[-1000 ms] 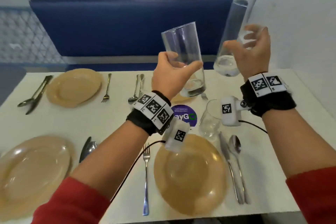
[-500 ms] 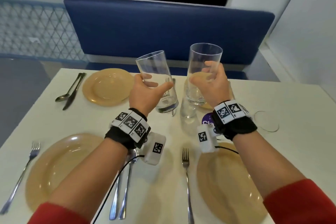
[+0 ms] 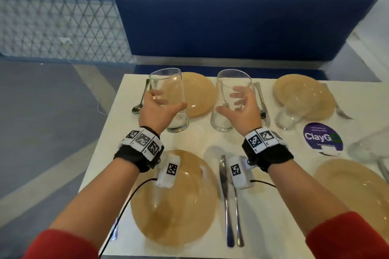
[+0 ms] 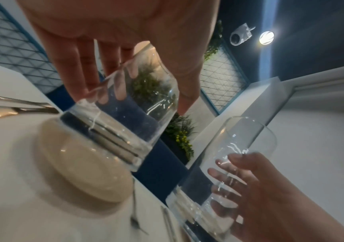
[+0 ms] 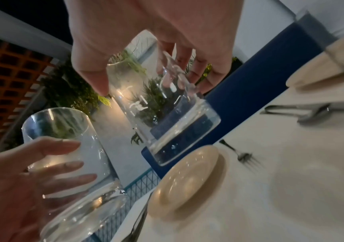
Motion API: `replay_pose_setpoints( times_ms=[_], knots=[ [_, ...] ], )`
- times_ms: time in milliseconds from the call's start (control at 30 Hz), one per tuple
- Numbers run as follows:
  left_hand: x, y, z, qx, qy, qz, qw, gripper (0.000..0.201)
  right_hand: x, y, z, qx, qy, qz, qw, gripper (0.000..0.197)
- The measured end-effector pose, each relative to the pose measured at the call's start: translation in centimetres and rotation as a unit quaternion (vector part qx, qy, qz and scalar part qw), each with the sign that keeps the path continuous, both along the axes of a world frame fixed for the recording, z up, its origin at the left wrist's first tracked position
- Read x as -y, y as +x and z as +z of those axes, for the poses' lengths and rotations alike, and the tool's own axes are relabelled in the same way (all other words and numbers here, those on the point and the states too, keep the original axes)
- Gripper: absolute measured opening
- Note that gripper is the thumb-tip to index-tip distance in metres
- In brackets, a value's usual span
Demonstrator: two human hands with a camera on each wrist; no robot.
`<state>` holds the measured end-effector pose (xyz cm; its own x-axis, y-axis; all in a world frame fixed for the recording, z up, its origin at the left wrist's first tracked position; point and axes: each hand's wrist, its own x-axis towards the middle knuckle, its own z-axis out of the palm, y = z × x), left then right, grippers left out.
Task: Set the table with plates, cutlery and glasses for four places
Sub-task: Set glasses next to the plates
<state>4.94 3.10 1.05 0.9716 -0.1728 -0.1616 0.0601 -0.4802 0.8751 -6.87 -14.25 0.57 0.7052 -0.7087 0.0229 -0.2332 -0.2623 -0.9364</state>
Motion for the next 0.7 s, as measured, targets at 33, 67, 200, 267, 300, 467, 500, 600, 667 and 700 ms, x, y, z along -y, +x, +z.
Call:
replay_pose_setpoints(
  times_ms=[33,67,200,267,300,467,500,600,667,700],
  knots=[
    [-0.9,0.6,-0.5,0.000,0.015,0.001,1.000,0.066,-0.7,0.3,-0.6,-0.003,0.009,0.009,1.000,0.064],
    [-1.7,1.4,-1.2,-0.002,0.028,0.001,1.000,0.067,-1.4,0.6,-1.3,-0.009,0.018,0.017,1.000,0.065],
    [-3.1,3.2,-3.6,-0.020,0.054,-0.023,0.998,0.068,-3.3,1.1,-3.6,-0.048,0.027,0.029,0.998,0.067],
    [-3.0,3.7,-4.5,-0.030,0.051,-0.043,0.997,0.069,-3.6,1.1,-4.6,-0.062,0.029,0.031,0.997,0.068],
    [-2.9,4.0,-4.9,-0.035,0.048,-0.052,0.997,0.070,-3.8,1.1,-5.1,-0.068,0.031,0.030,0.997,0.069],
    [-2.5,5.2,-6.8,-0.041,0.036,-0.069,0.996,0.069,-3.9,0.8,-6.8,-0.089,0.039,0.033,0.995,0.071],
    [-2.6,5.4,-7.1,-0.041,0.034,-0.068,0.996,0.069,-3.9,0.7,-7.1,-0.091,0.039,0.034,0.995,0.072],
    [-2.7,5.7,-7.8,-0.050,0.030,-0.074,0.996,0.069,-3.9,0.4,-7.7,-0.095,0.040,0.033,0.994,0.071],
    [-2.7,5.7,-8.0,-0.049,0.027,-0.086,0.995,0.070,-4.1,0.1,-8.1,-0.088,0.042,0.034,0.995,0.070],
    [-2.7,5.7,-8.0,-0.041,0.032,-0.095,0.994,0.072,-4.1,0.1,-8.2,-0.085,0.044,0.036,0.995,0.070]
  ],
)
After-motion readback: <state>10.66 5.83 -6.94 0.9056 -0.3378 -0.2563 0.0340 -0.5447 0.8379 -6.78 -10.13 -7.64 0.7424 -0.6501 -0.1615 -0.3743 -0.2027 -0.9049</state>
